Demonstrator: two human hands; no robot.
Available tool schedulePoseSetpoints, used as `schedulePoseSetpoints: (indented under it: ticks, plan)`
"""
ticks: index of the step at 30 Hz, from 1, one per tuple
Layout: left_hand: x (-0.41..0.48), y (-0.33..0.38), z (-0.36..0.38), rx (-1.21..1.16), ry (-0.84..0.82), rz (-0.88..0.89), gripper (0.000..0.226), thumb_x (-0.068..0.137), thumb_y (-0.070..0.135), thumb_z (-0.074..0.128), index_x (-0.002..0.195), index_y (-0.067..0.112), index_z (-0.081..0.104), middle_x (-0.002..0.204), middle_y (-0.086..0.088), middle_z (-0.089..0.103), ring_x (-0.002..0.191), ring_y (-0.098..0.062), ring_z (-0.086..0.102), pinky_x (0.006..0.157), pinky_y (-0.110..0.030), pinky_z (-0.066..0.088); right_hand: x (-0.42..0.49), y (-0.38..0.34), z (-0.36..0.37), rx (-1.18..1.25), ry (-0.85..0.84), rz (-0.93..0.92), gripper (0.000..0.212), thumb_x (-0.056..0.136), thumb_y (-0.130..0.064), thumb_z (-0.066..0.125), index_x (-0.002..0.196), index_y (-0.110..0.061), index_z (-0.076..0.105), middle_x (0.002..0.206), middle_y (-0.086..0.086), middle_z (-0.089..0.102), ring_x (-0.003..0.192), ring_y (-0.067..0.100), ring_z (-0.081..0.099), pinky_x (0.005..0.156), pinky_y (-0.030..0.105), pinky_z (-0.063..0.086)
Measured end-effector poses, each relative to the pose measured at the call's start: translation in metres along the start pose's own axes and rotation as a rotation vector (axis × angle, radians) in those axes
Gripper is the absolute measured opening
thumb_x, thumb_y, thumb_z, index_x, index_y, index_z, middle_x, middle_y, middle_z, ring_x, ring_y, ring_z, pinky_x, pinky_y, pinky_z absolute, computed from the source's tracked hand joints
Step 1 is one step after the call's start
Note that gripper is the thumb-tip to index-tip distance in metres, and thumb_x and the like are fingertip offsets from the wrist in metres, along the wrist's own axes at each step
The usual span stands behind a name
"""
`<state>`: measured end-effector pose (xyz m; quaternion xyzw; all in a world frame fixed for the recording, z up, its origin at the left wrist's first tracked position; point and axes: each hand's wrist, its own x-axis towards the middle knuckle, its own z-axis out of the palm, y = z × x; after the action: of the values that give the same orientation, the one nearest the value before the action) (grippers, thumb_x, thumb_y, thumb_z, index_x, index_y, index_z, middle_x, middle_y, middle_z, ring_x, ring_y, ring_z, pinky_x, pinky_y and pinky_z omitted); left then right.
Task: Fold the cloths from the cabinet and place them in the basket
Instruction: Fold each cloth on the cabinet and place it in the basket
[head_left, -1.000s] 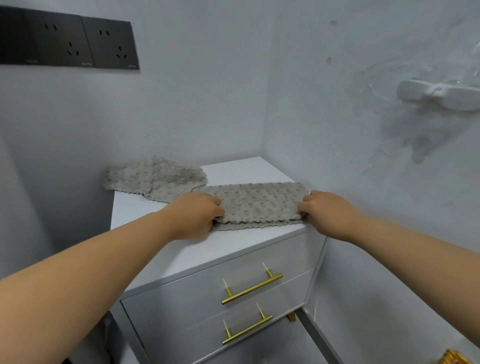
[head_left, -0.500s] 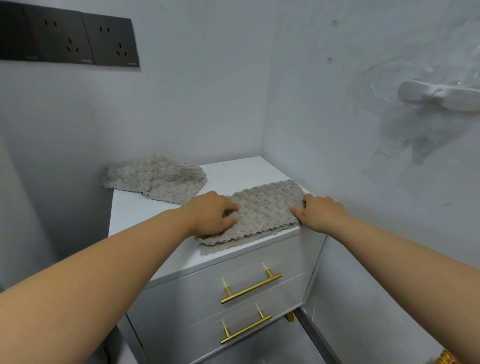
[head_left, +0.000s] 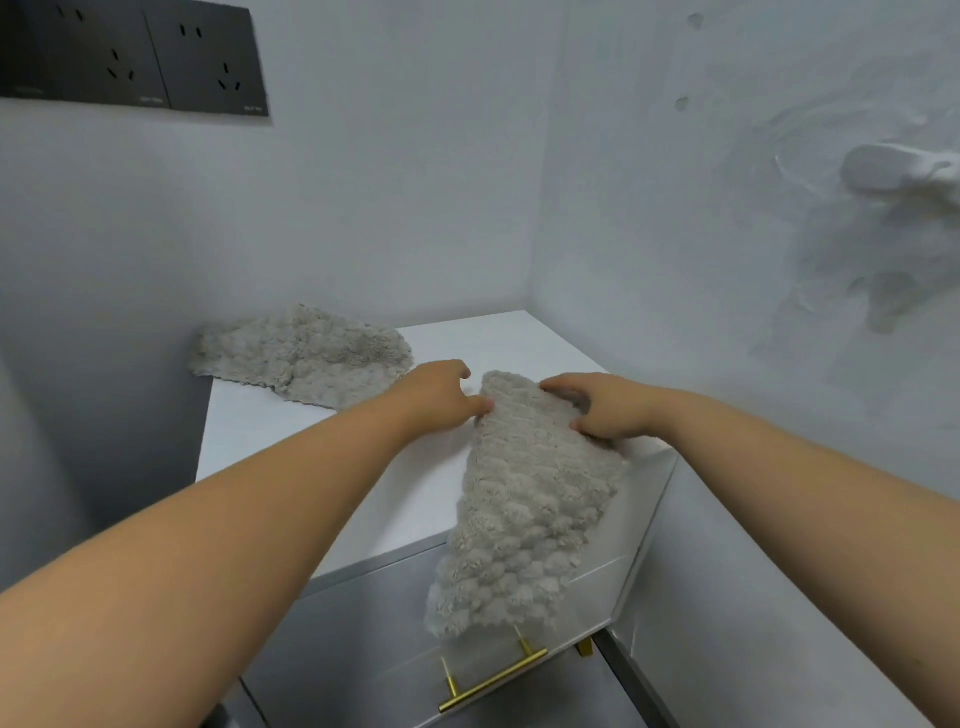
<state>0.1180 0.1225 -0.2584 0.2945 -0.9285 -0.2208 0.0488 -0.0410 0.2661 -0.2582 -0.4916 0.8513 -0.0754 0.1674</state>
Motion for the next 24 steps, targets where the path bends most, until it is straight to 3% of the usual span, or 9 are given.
schedulePoseSetpoints:
  ticks: [3, 6, 9, 11, 13, 15, 18, 22, 24]
  plan:
    - [0.015, 0.006, 0.007, -0.112, 0.007, -0.008, 0.073, 0.088, 0.042, 0.063, 0.146, 0.011, 0.031, 0.145, -0.01, 0.042, 0.131, -0.026, 0.042, 0.104, -0.034, 0.034, 0.005, -0.005, -0.013, 0.089, -0.019, 0.071, 0.08, 0.085, -0.006, 0.065, 0.15, -0.023, 0.021, 0.145, 0.009, 0.037, 0.115, 0.022, 0.047, 0.1, 0.032, 0.042]
    - [0.026, 0.015, 0.01, -0.226, -0.031, -0.02, 0.078, 0.085, 0.025, 0.07, 0.148, 0.01, 0.026, 0.146, -0.011, 0.04, 0.131, -0.027, 0.041, 0.103, -0.032, 0.035, 0.013, -0.006, -0.024, 0.112, -0.084, 0.169, 0.086, 0.08, -0.013, 0.075, 0.148, -0.018, 0.024, 0.14, 0.011, 0.041, 0.112, 0.024, 0.047, 0.104, 0.036, 0.04]
    - [0.037, 0.022, 0.011, -0.224, -0.061, -0.034, 0.082, 0.084, 0.012, 0.07, 0.15, 0.01, 0.02, 0.148, -0.011, 0.036, 0.128, -0.028, 0.043, 0.094, -0.03, 0.04, 0.02, 0.001, -0.033, 0.167, -0.192, 0.257, 0.065, 0.079, -0.017, 0.076, 0.136, -0.011, 0.043, 0.122, 0.008, 0.055, 0.105, 0.022, 0.052, 0.094, 0.035, 0.042]
    - [0.043, 0.025, 0.008, -0.241, -0.077, -0.061, 0.078, 0.086, 0.006, 0.067, 0.149, 0.009, 0.021, 0.142, -0.012, 0.042, 0.108, -0.024, 0.055, 0.079, -0.028, 0.045, 0.026, 0.005, -0.038, 0.229, -0.208, 0.275, 0.044, 0.079, -0.015, 0.076, 0.118, -0.006, 0.057, 0.101, 0.006, 0.061, 0.088, 0.019, 0.055, 0.079, 0.031, 0.045]
    - [0.05, 0.024, 0.005, -0.239, -0.109, -0.103, 0.054, 0.086, 0.006, 0.068, 0.132, 0.011, 0.042, 0.115, -0.015, 0.054, 0.088, -0.023, 0.055, 0.078, -0.031, 0.049, 0.034, 0.008, -0.04, 0.252, -0.196, 0.279, 0.03, 0.078, -0.013, 0.076, 0.102, -0.006, 0.062, 0.091, 0.006, 0.06, 0.079, 0.018, 0.053, 0.071, 0.029, 0.046]
    - [0.055, 0.022, -0.001, -0.239, -0.112, -0.138, 0.02, 0.085, 0.008, 0.069, 0.092, 0.013, 0.051, 0.089, -0.012, 0.052, 0.086, -0.026, 0.053, 0.085, -0.035, 0.05, 0.041, 0.007, -0.04, 0.25, -0.159, 0.267, 0.022, 0.077, -0.011, 0.077, 0.092, -0.009, 0.06, 0.089, 0.006, 0.06, 0.079, 0.017, 0.054, 0.072, 0.029, 0.047]
    - [0.069, 0.016, -0.009, -0.323, -0.046, -0.158, 0.014, 0.086, 0.004, 0.066, 0.085, 0.006, 0.053, 0.083, -0.011, 0.055, 0.083, -0.026, 0.054, 0.086, -0.035, 0.052, 0.056, -0.003, -0.043, 0.446, 0.002, 0.238, 0.018, 0.078, 0.003, 0.071, 0.082, -0.006, 0.056, 0.084, 0.009, 0.057, 0.075, 0.02, 0.055, 0.072, 0.031, 0.05]
    - [0.09, 0.008, -0.019, -0.519, 0.18, -0.213, 0.04, 0.084, -0.007, 0.062, 0.06, 0.012, 0.037, 0.061, -0.003, 0.04, 0.056, -0.016, 0.046, 0.054, -0.019, 0.048, 0.078, -0.015, -0.052, 0.493, 0.294, 0.209, 0.029, 0.072, 0.011, 0.066, 0.071, -0.007, 0.044, 0.068, 0.008, 0.045, 0.059, 0.02, 0.045, 0.057, 0.03, 0.039]
    - [0.097, 0.002, -0.017, -0.544, 0.207, -0.21, 0.043, 0.083, -0.004, 0.064, 0.058, 0.014, 0.034, 0.062, -0.005, 0.04, 0.059, -0.018, 0.044, 0.063, -0.028, 0.046, 0.084, -0.021, -0.051, 0.388, 0.292, 0.197, 0.038, 0.07, 0.008, 0.069, 0.06, -0.012, 0.037, 0.062, 0.005, 0.038, 0.056, 0.02, 0.036, 0.054, 0.028, 0.031]
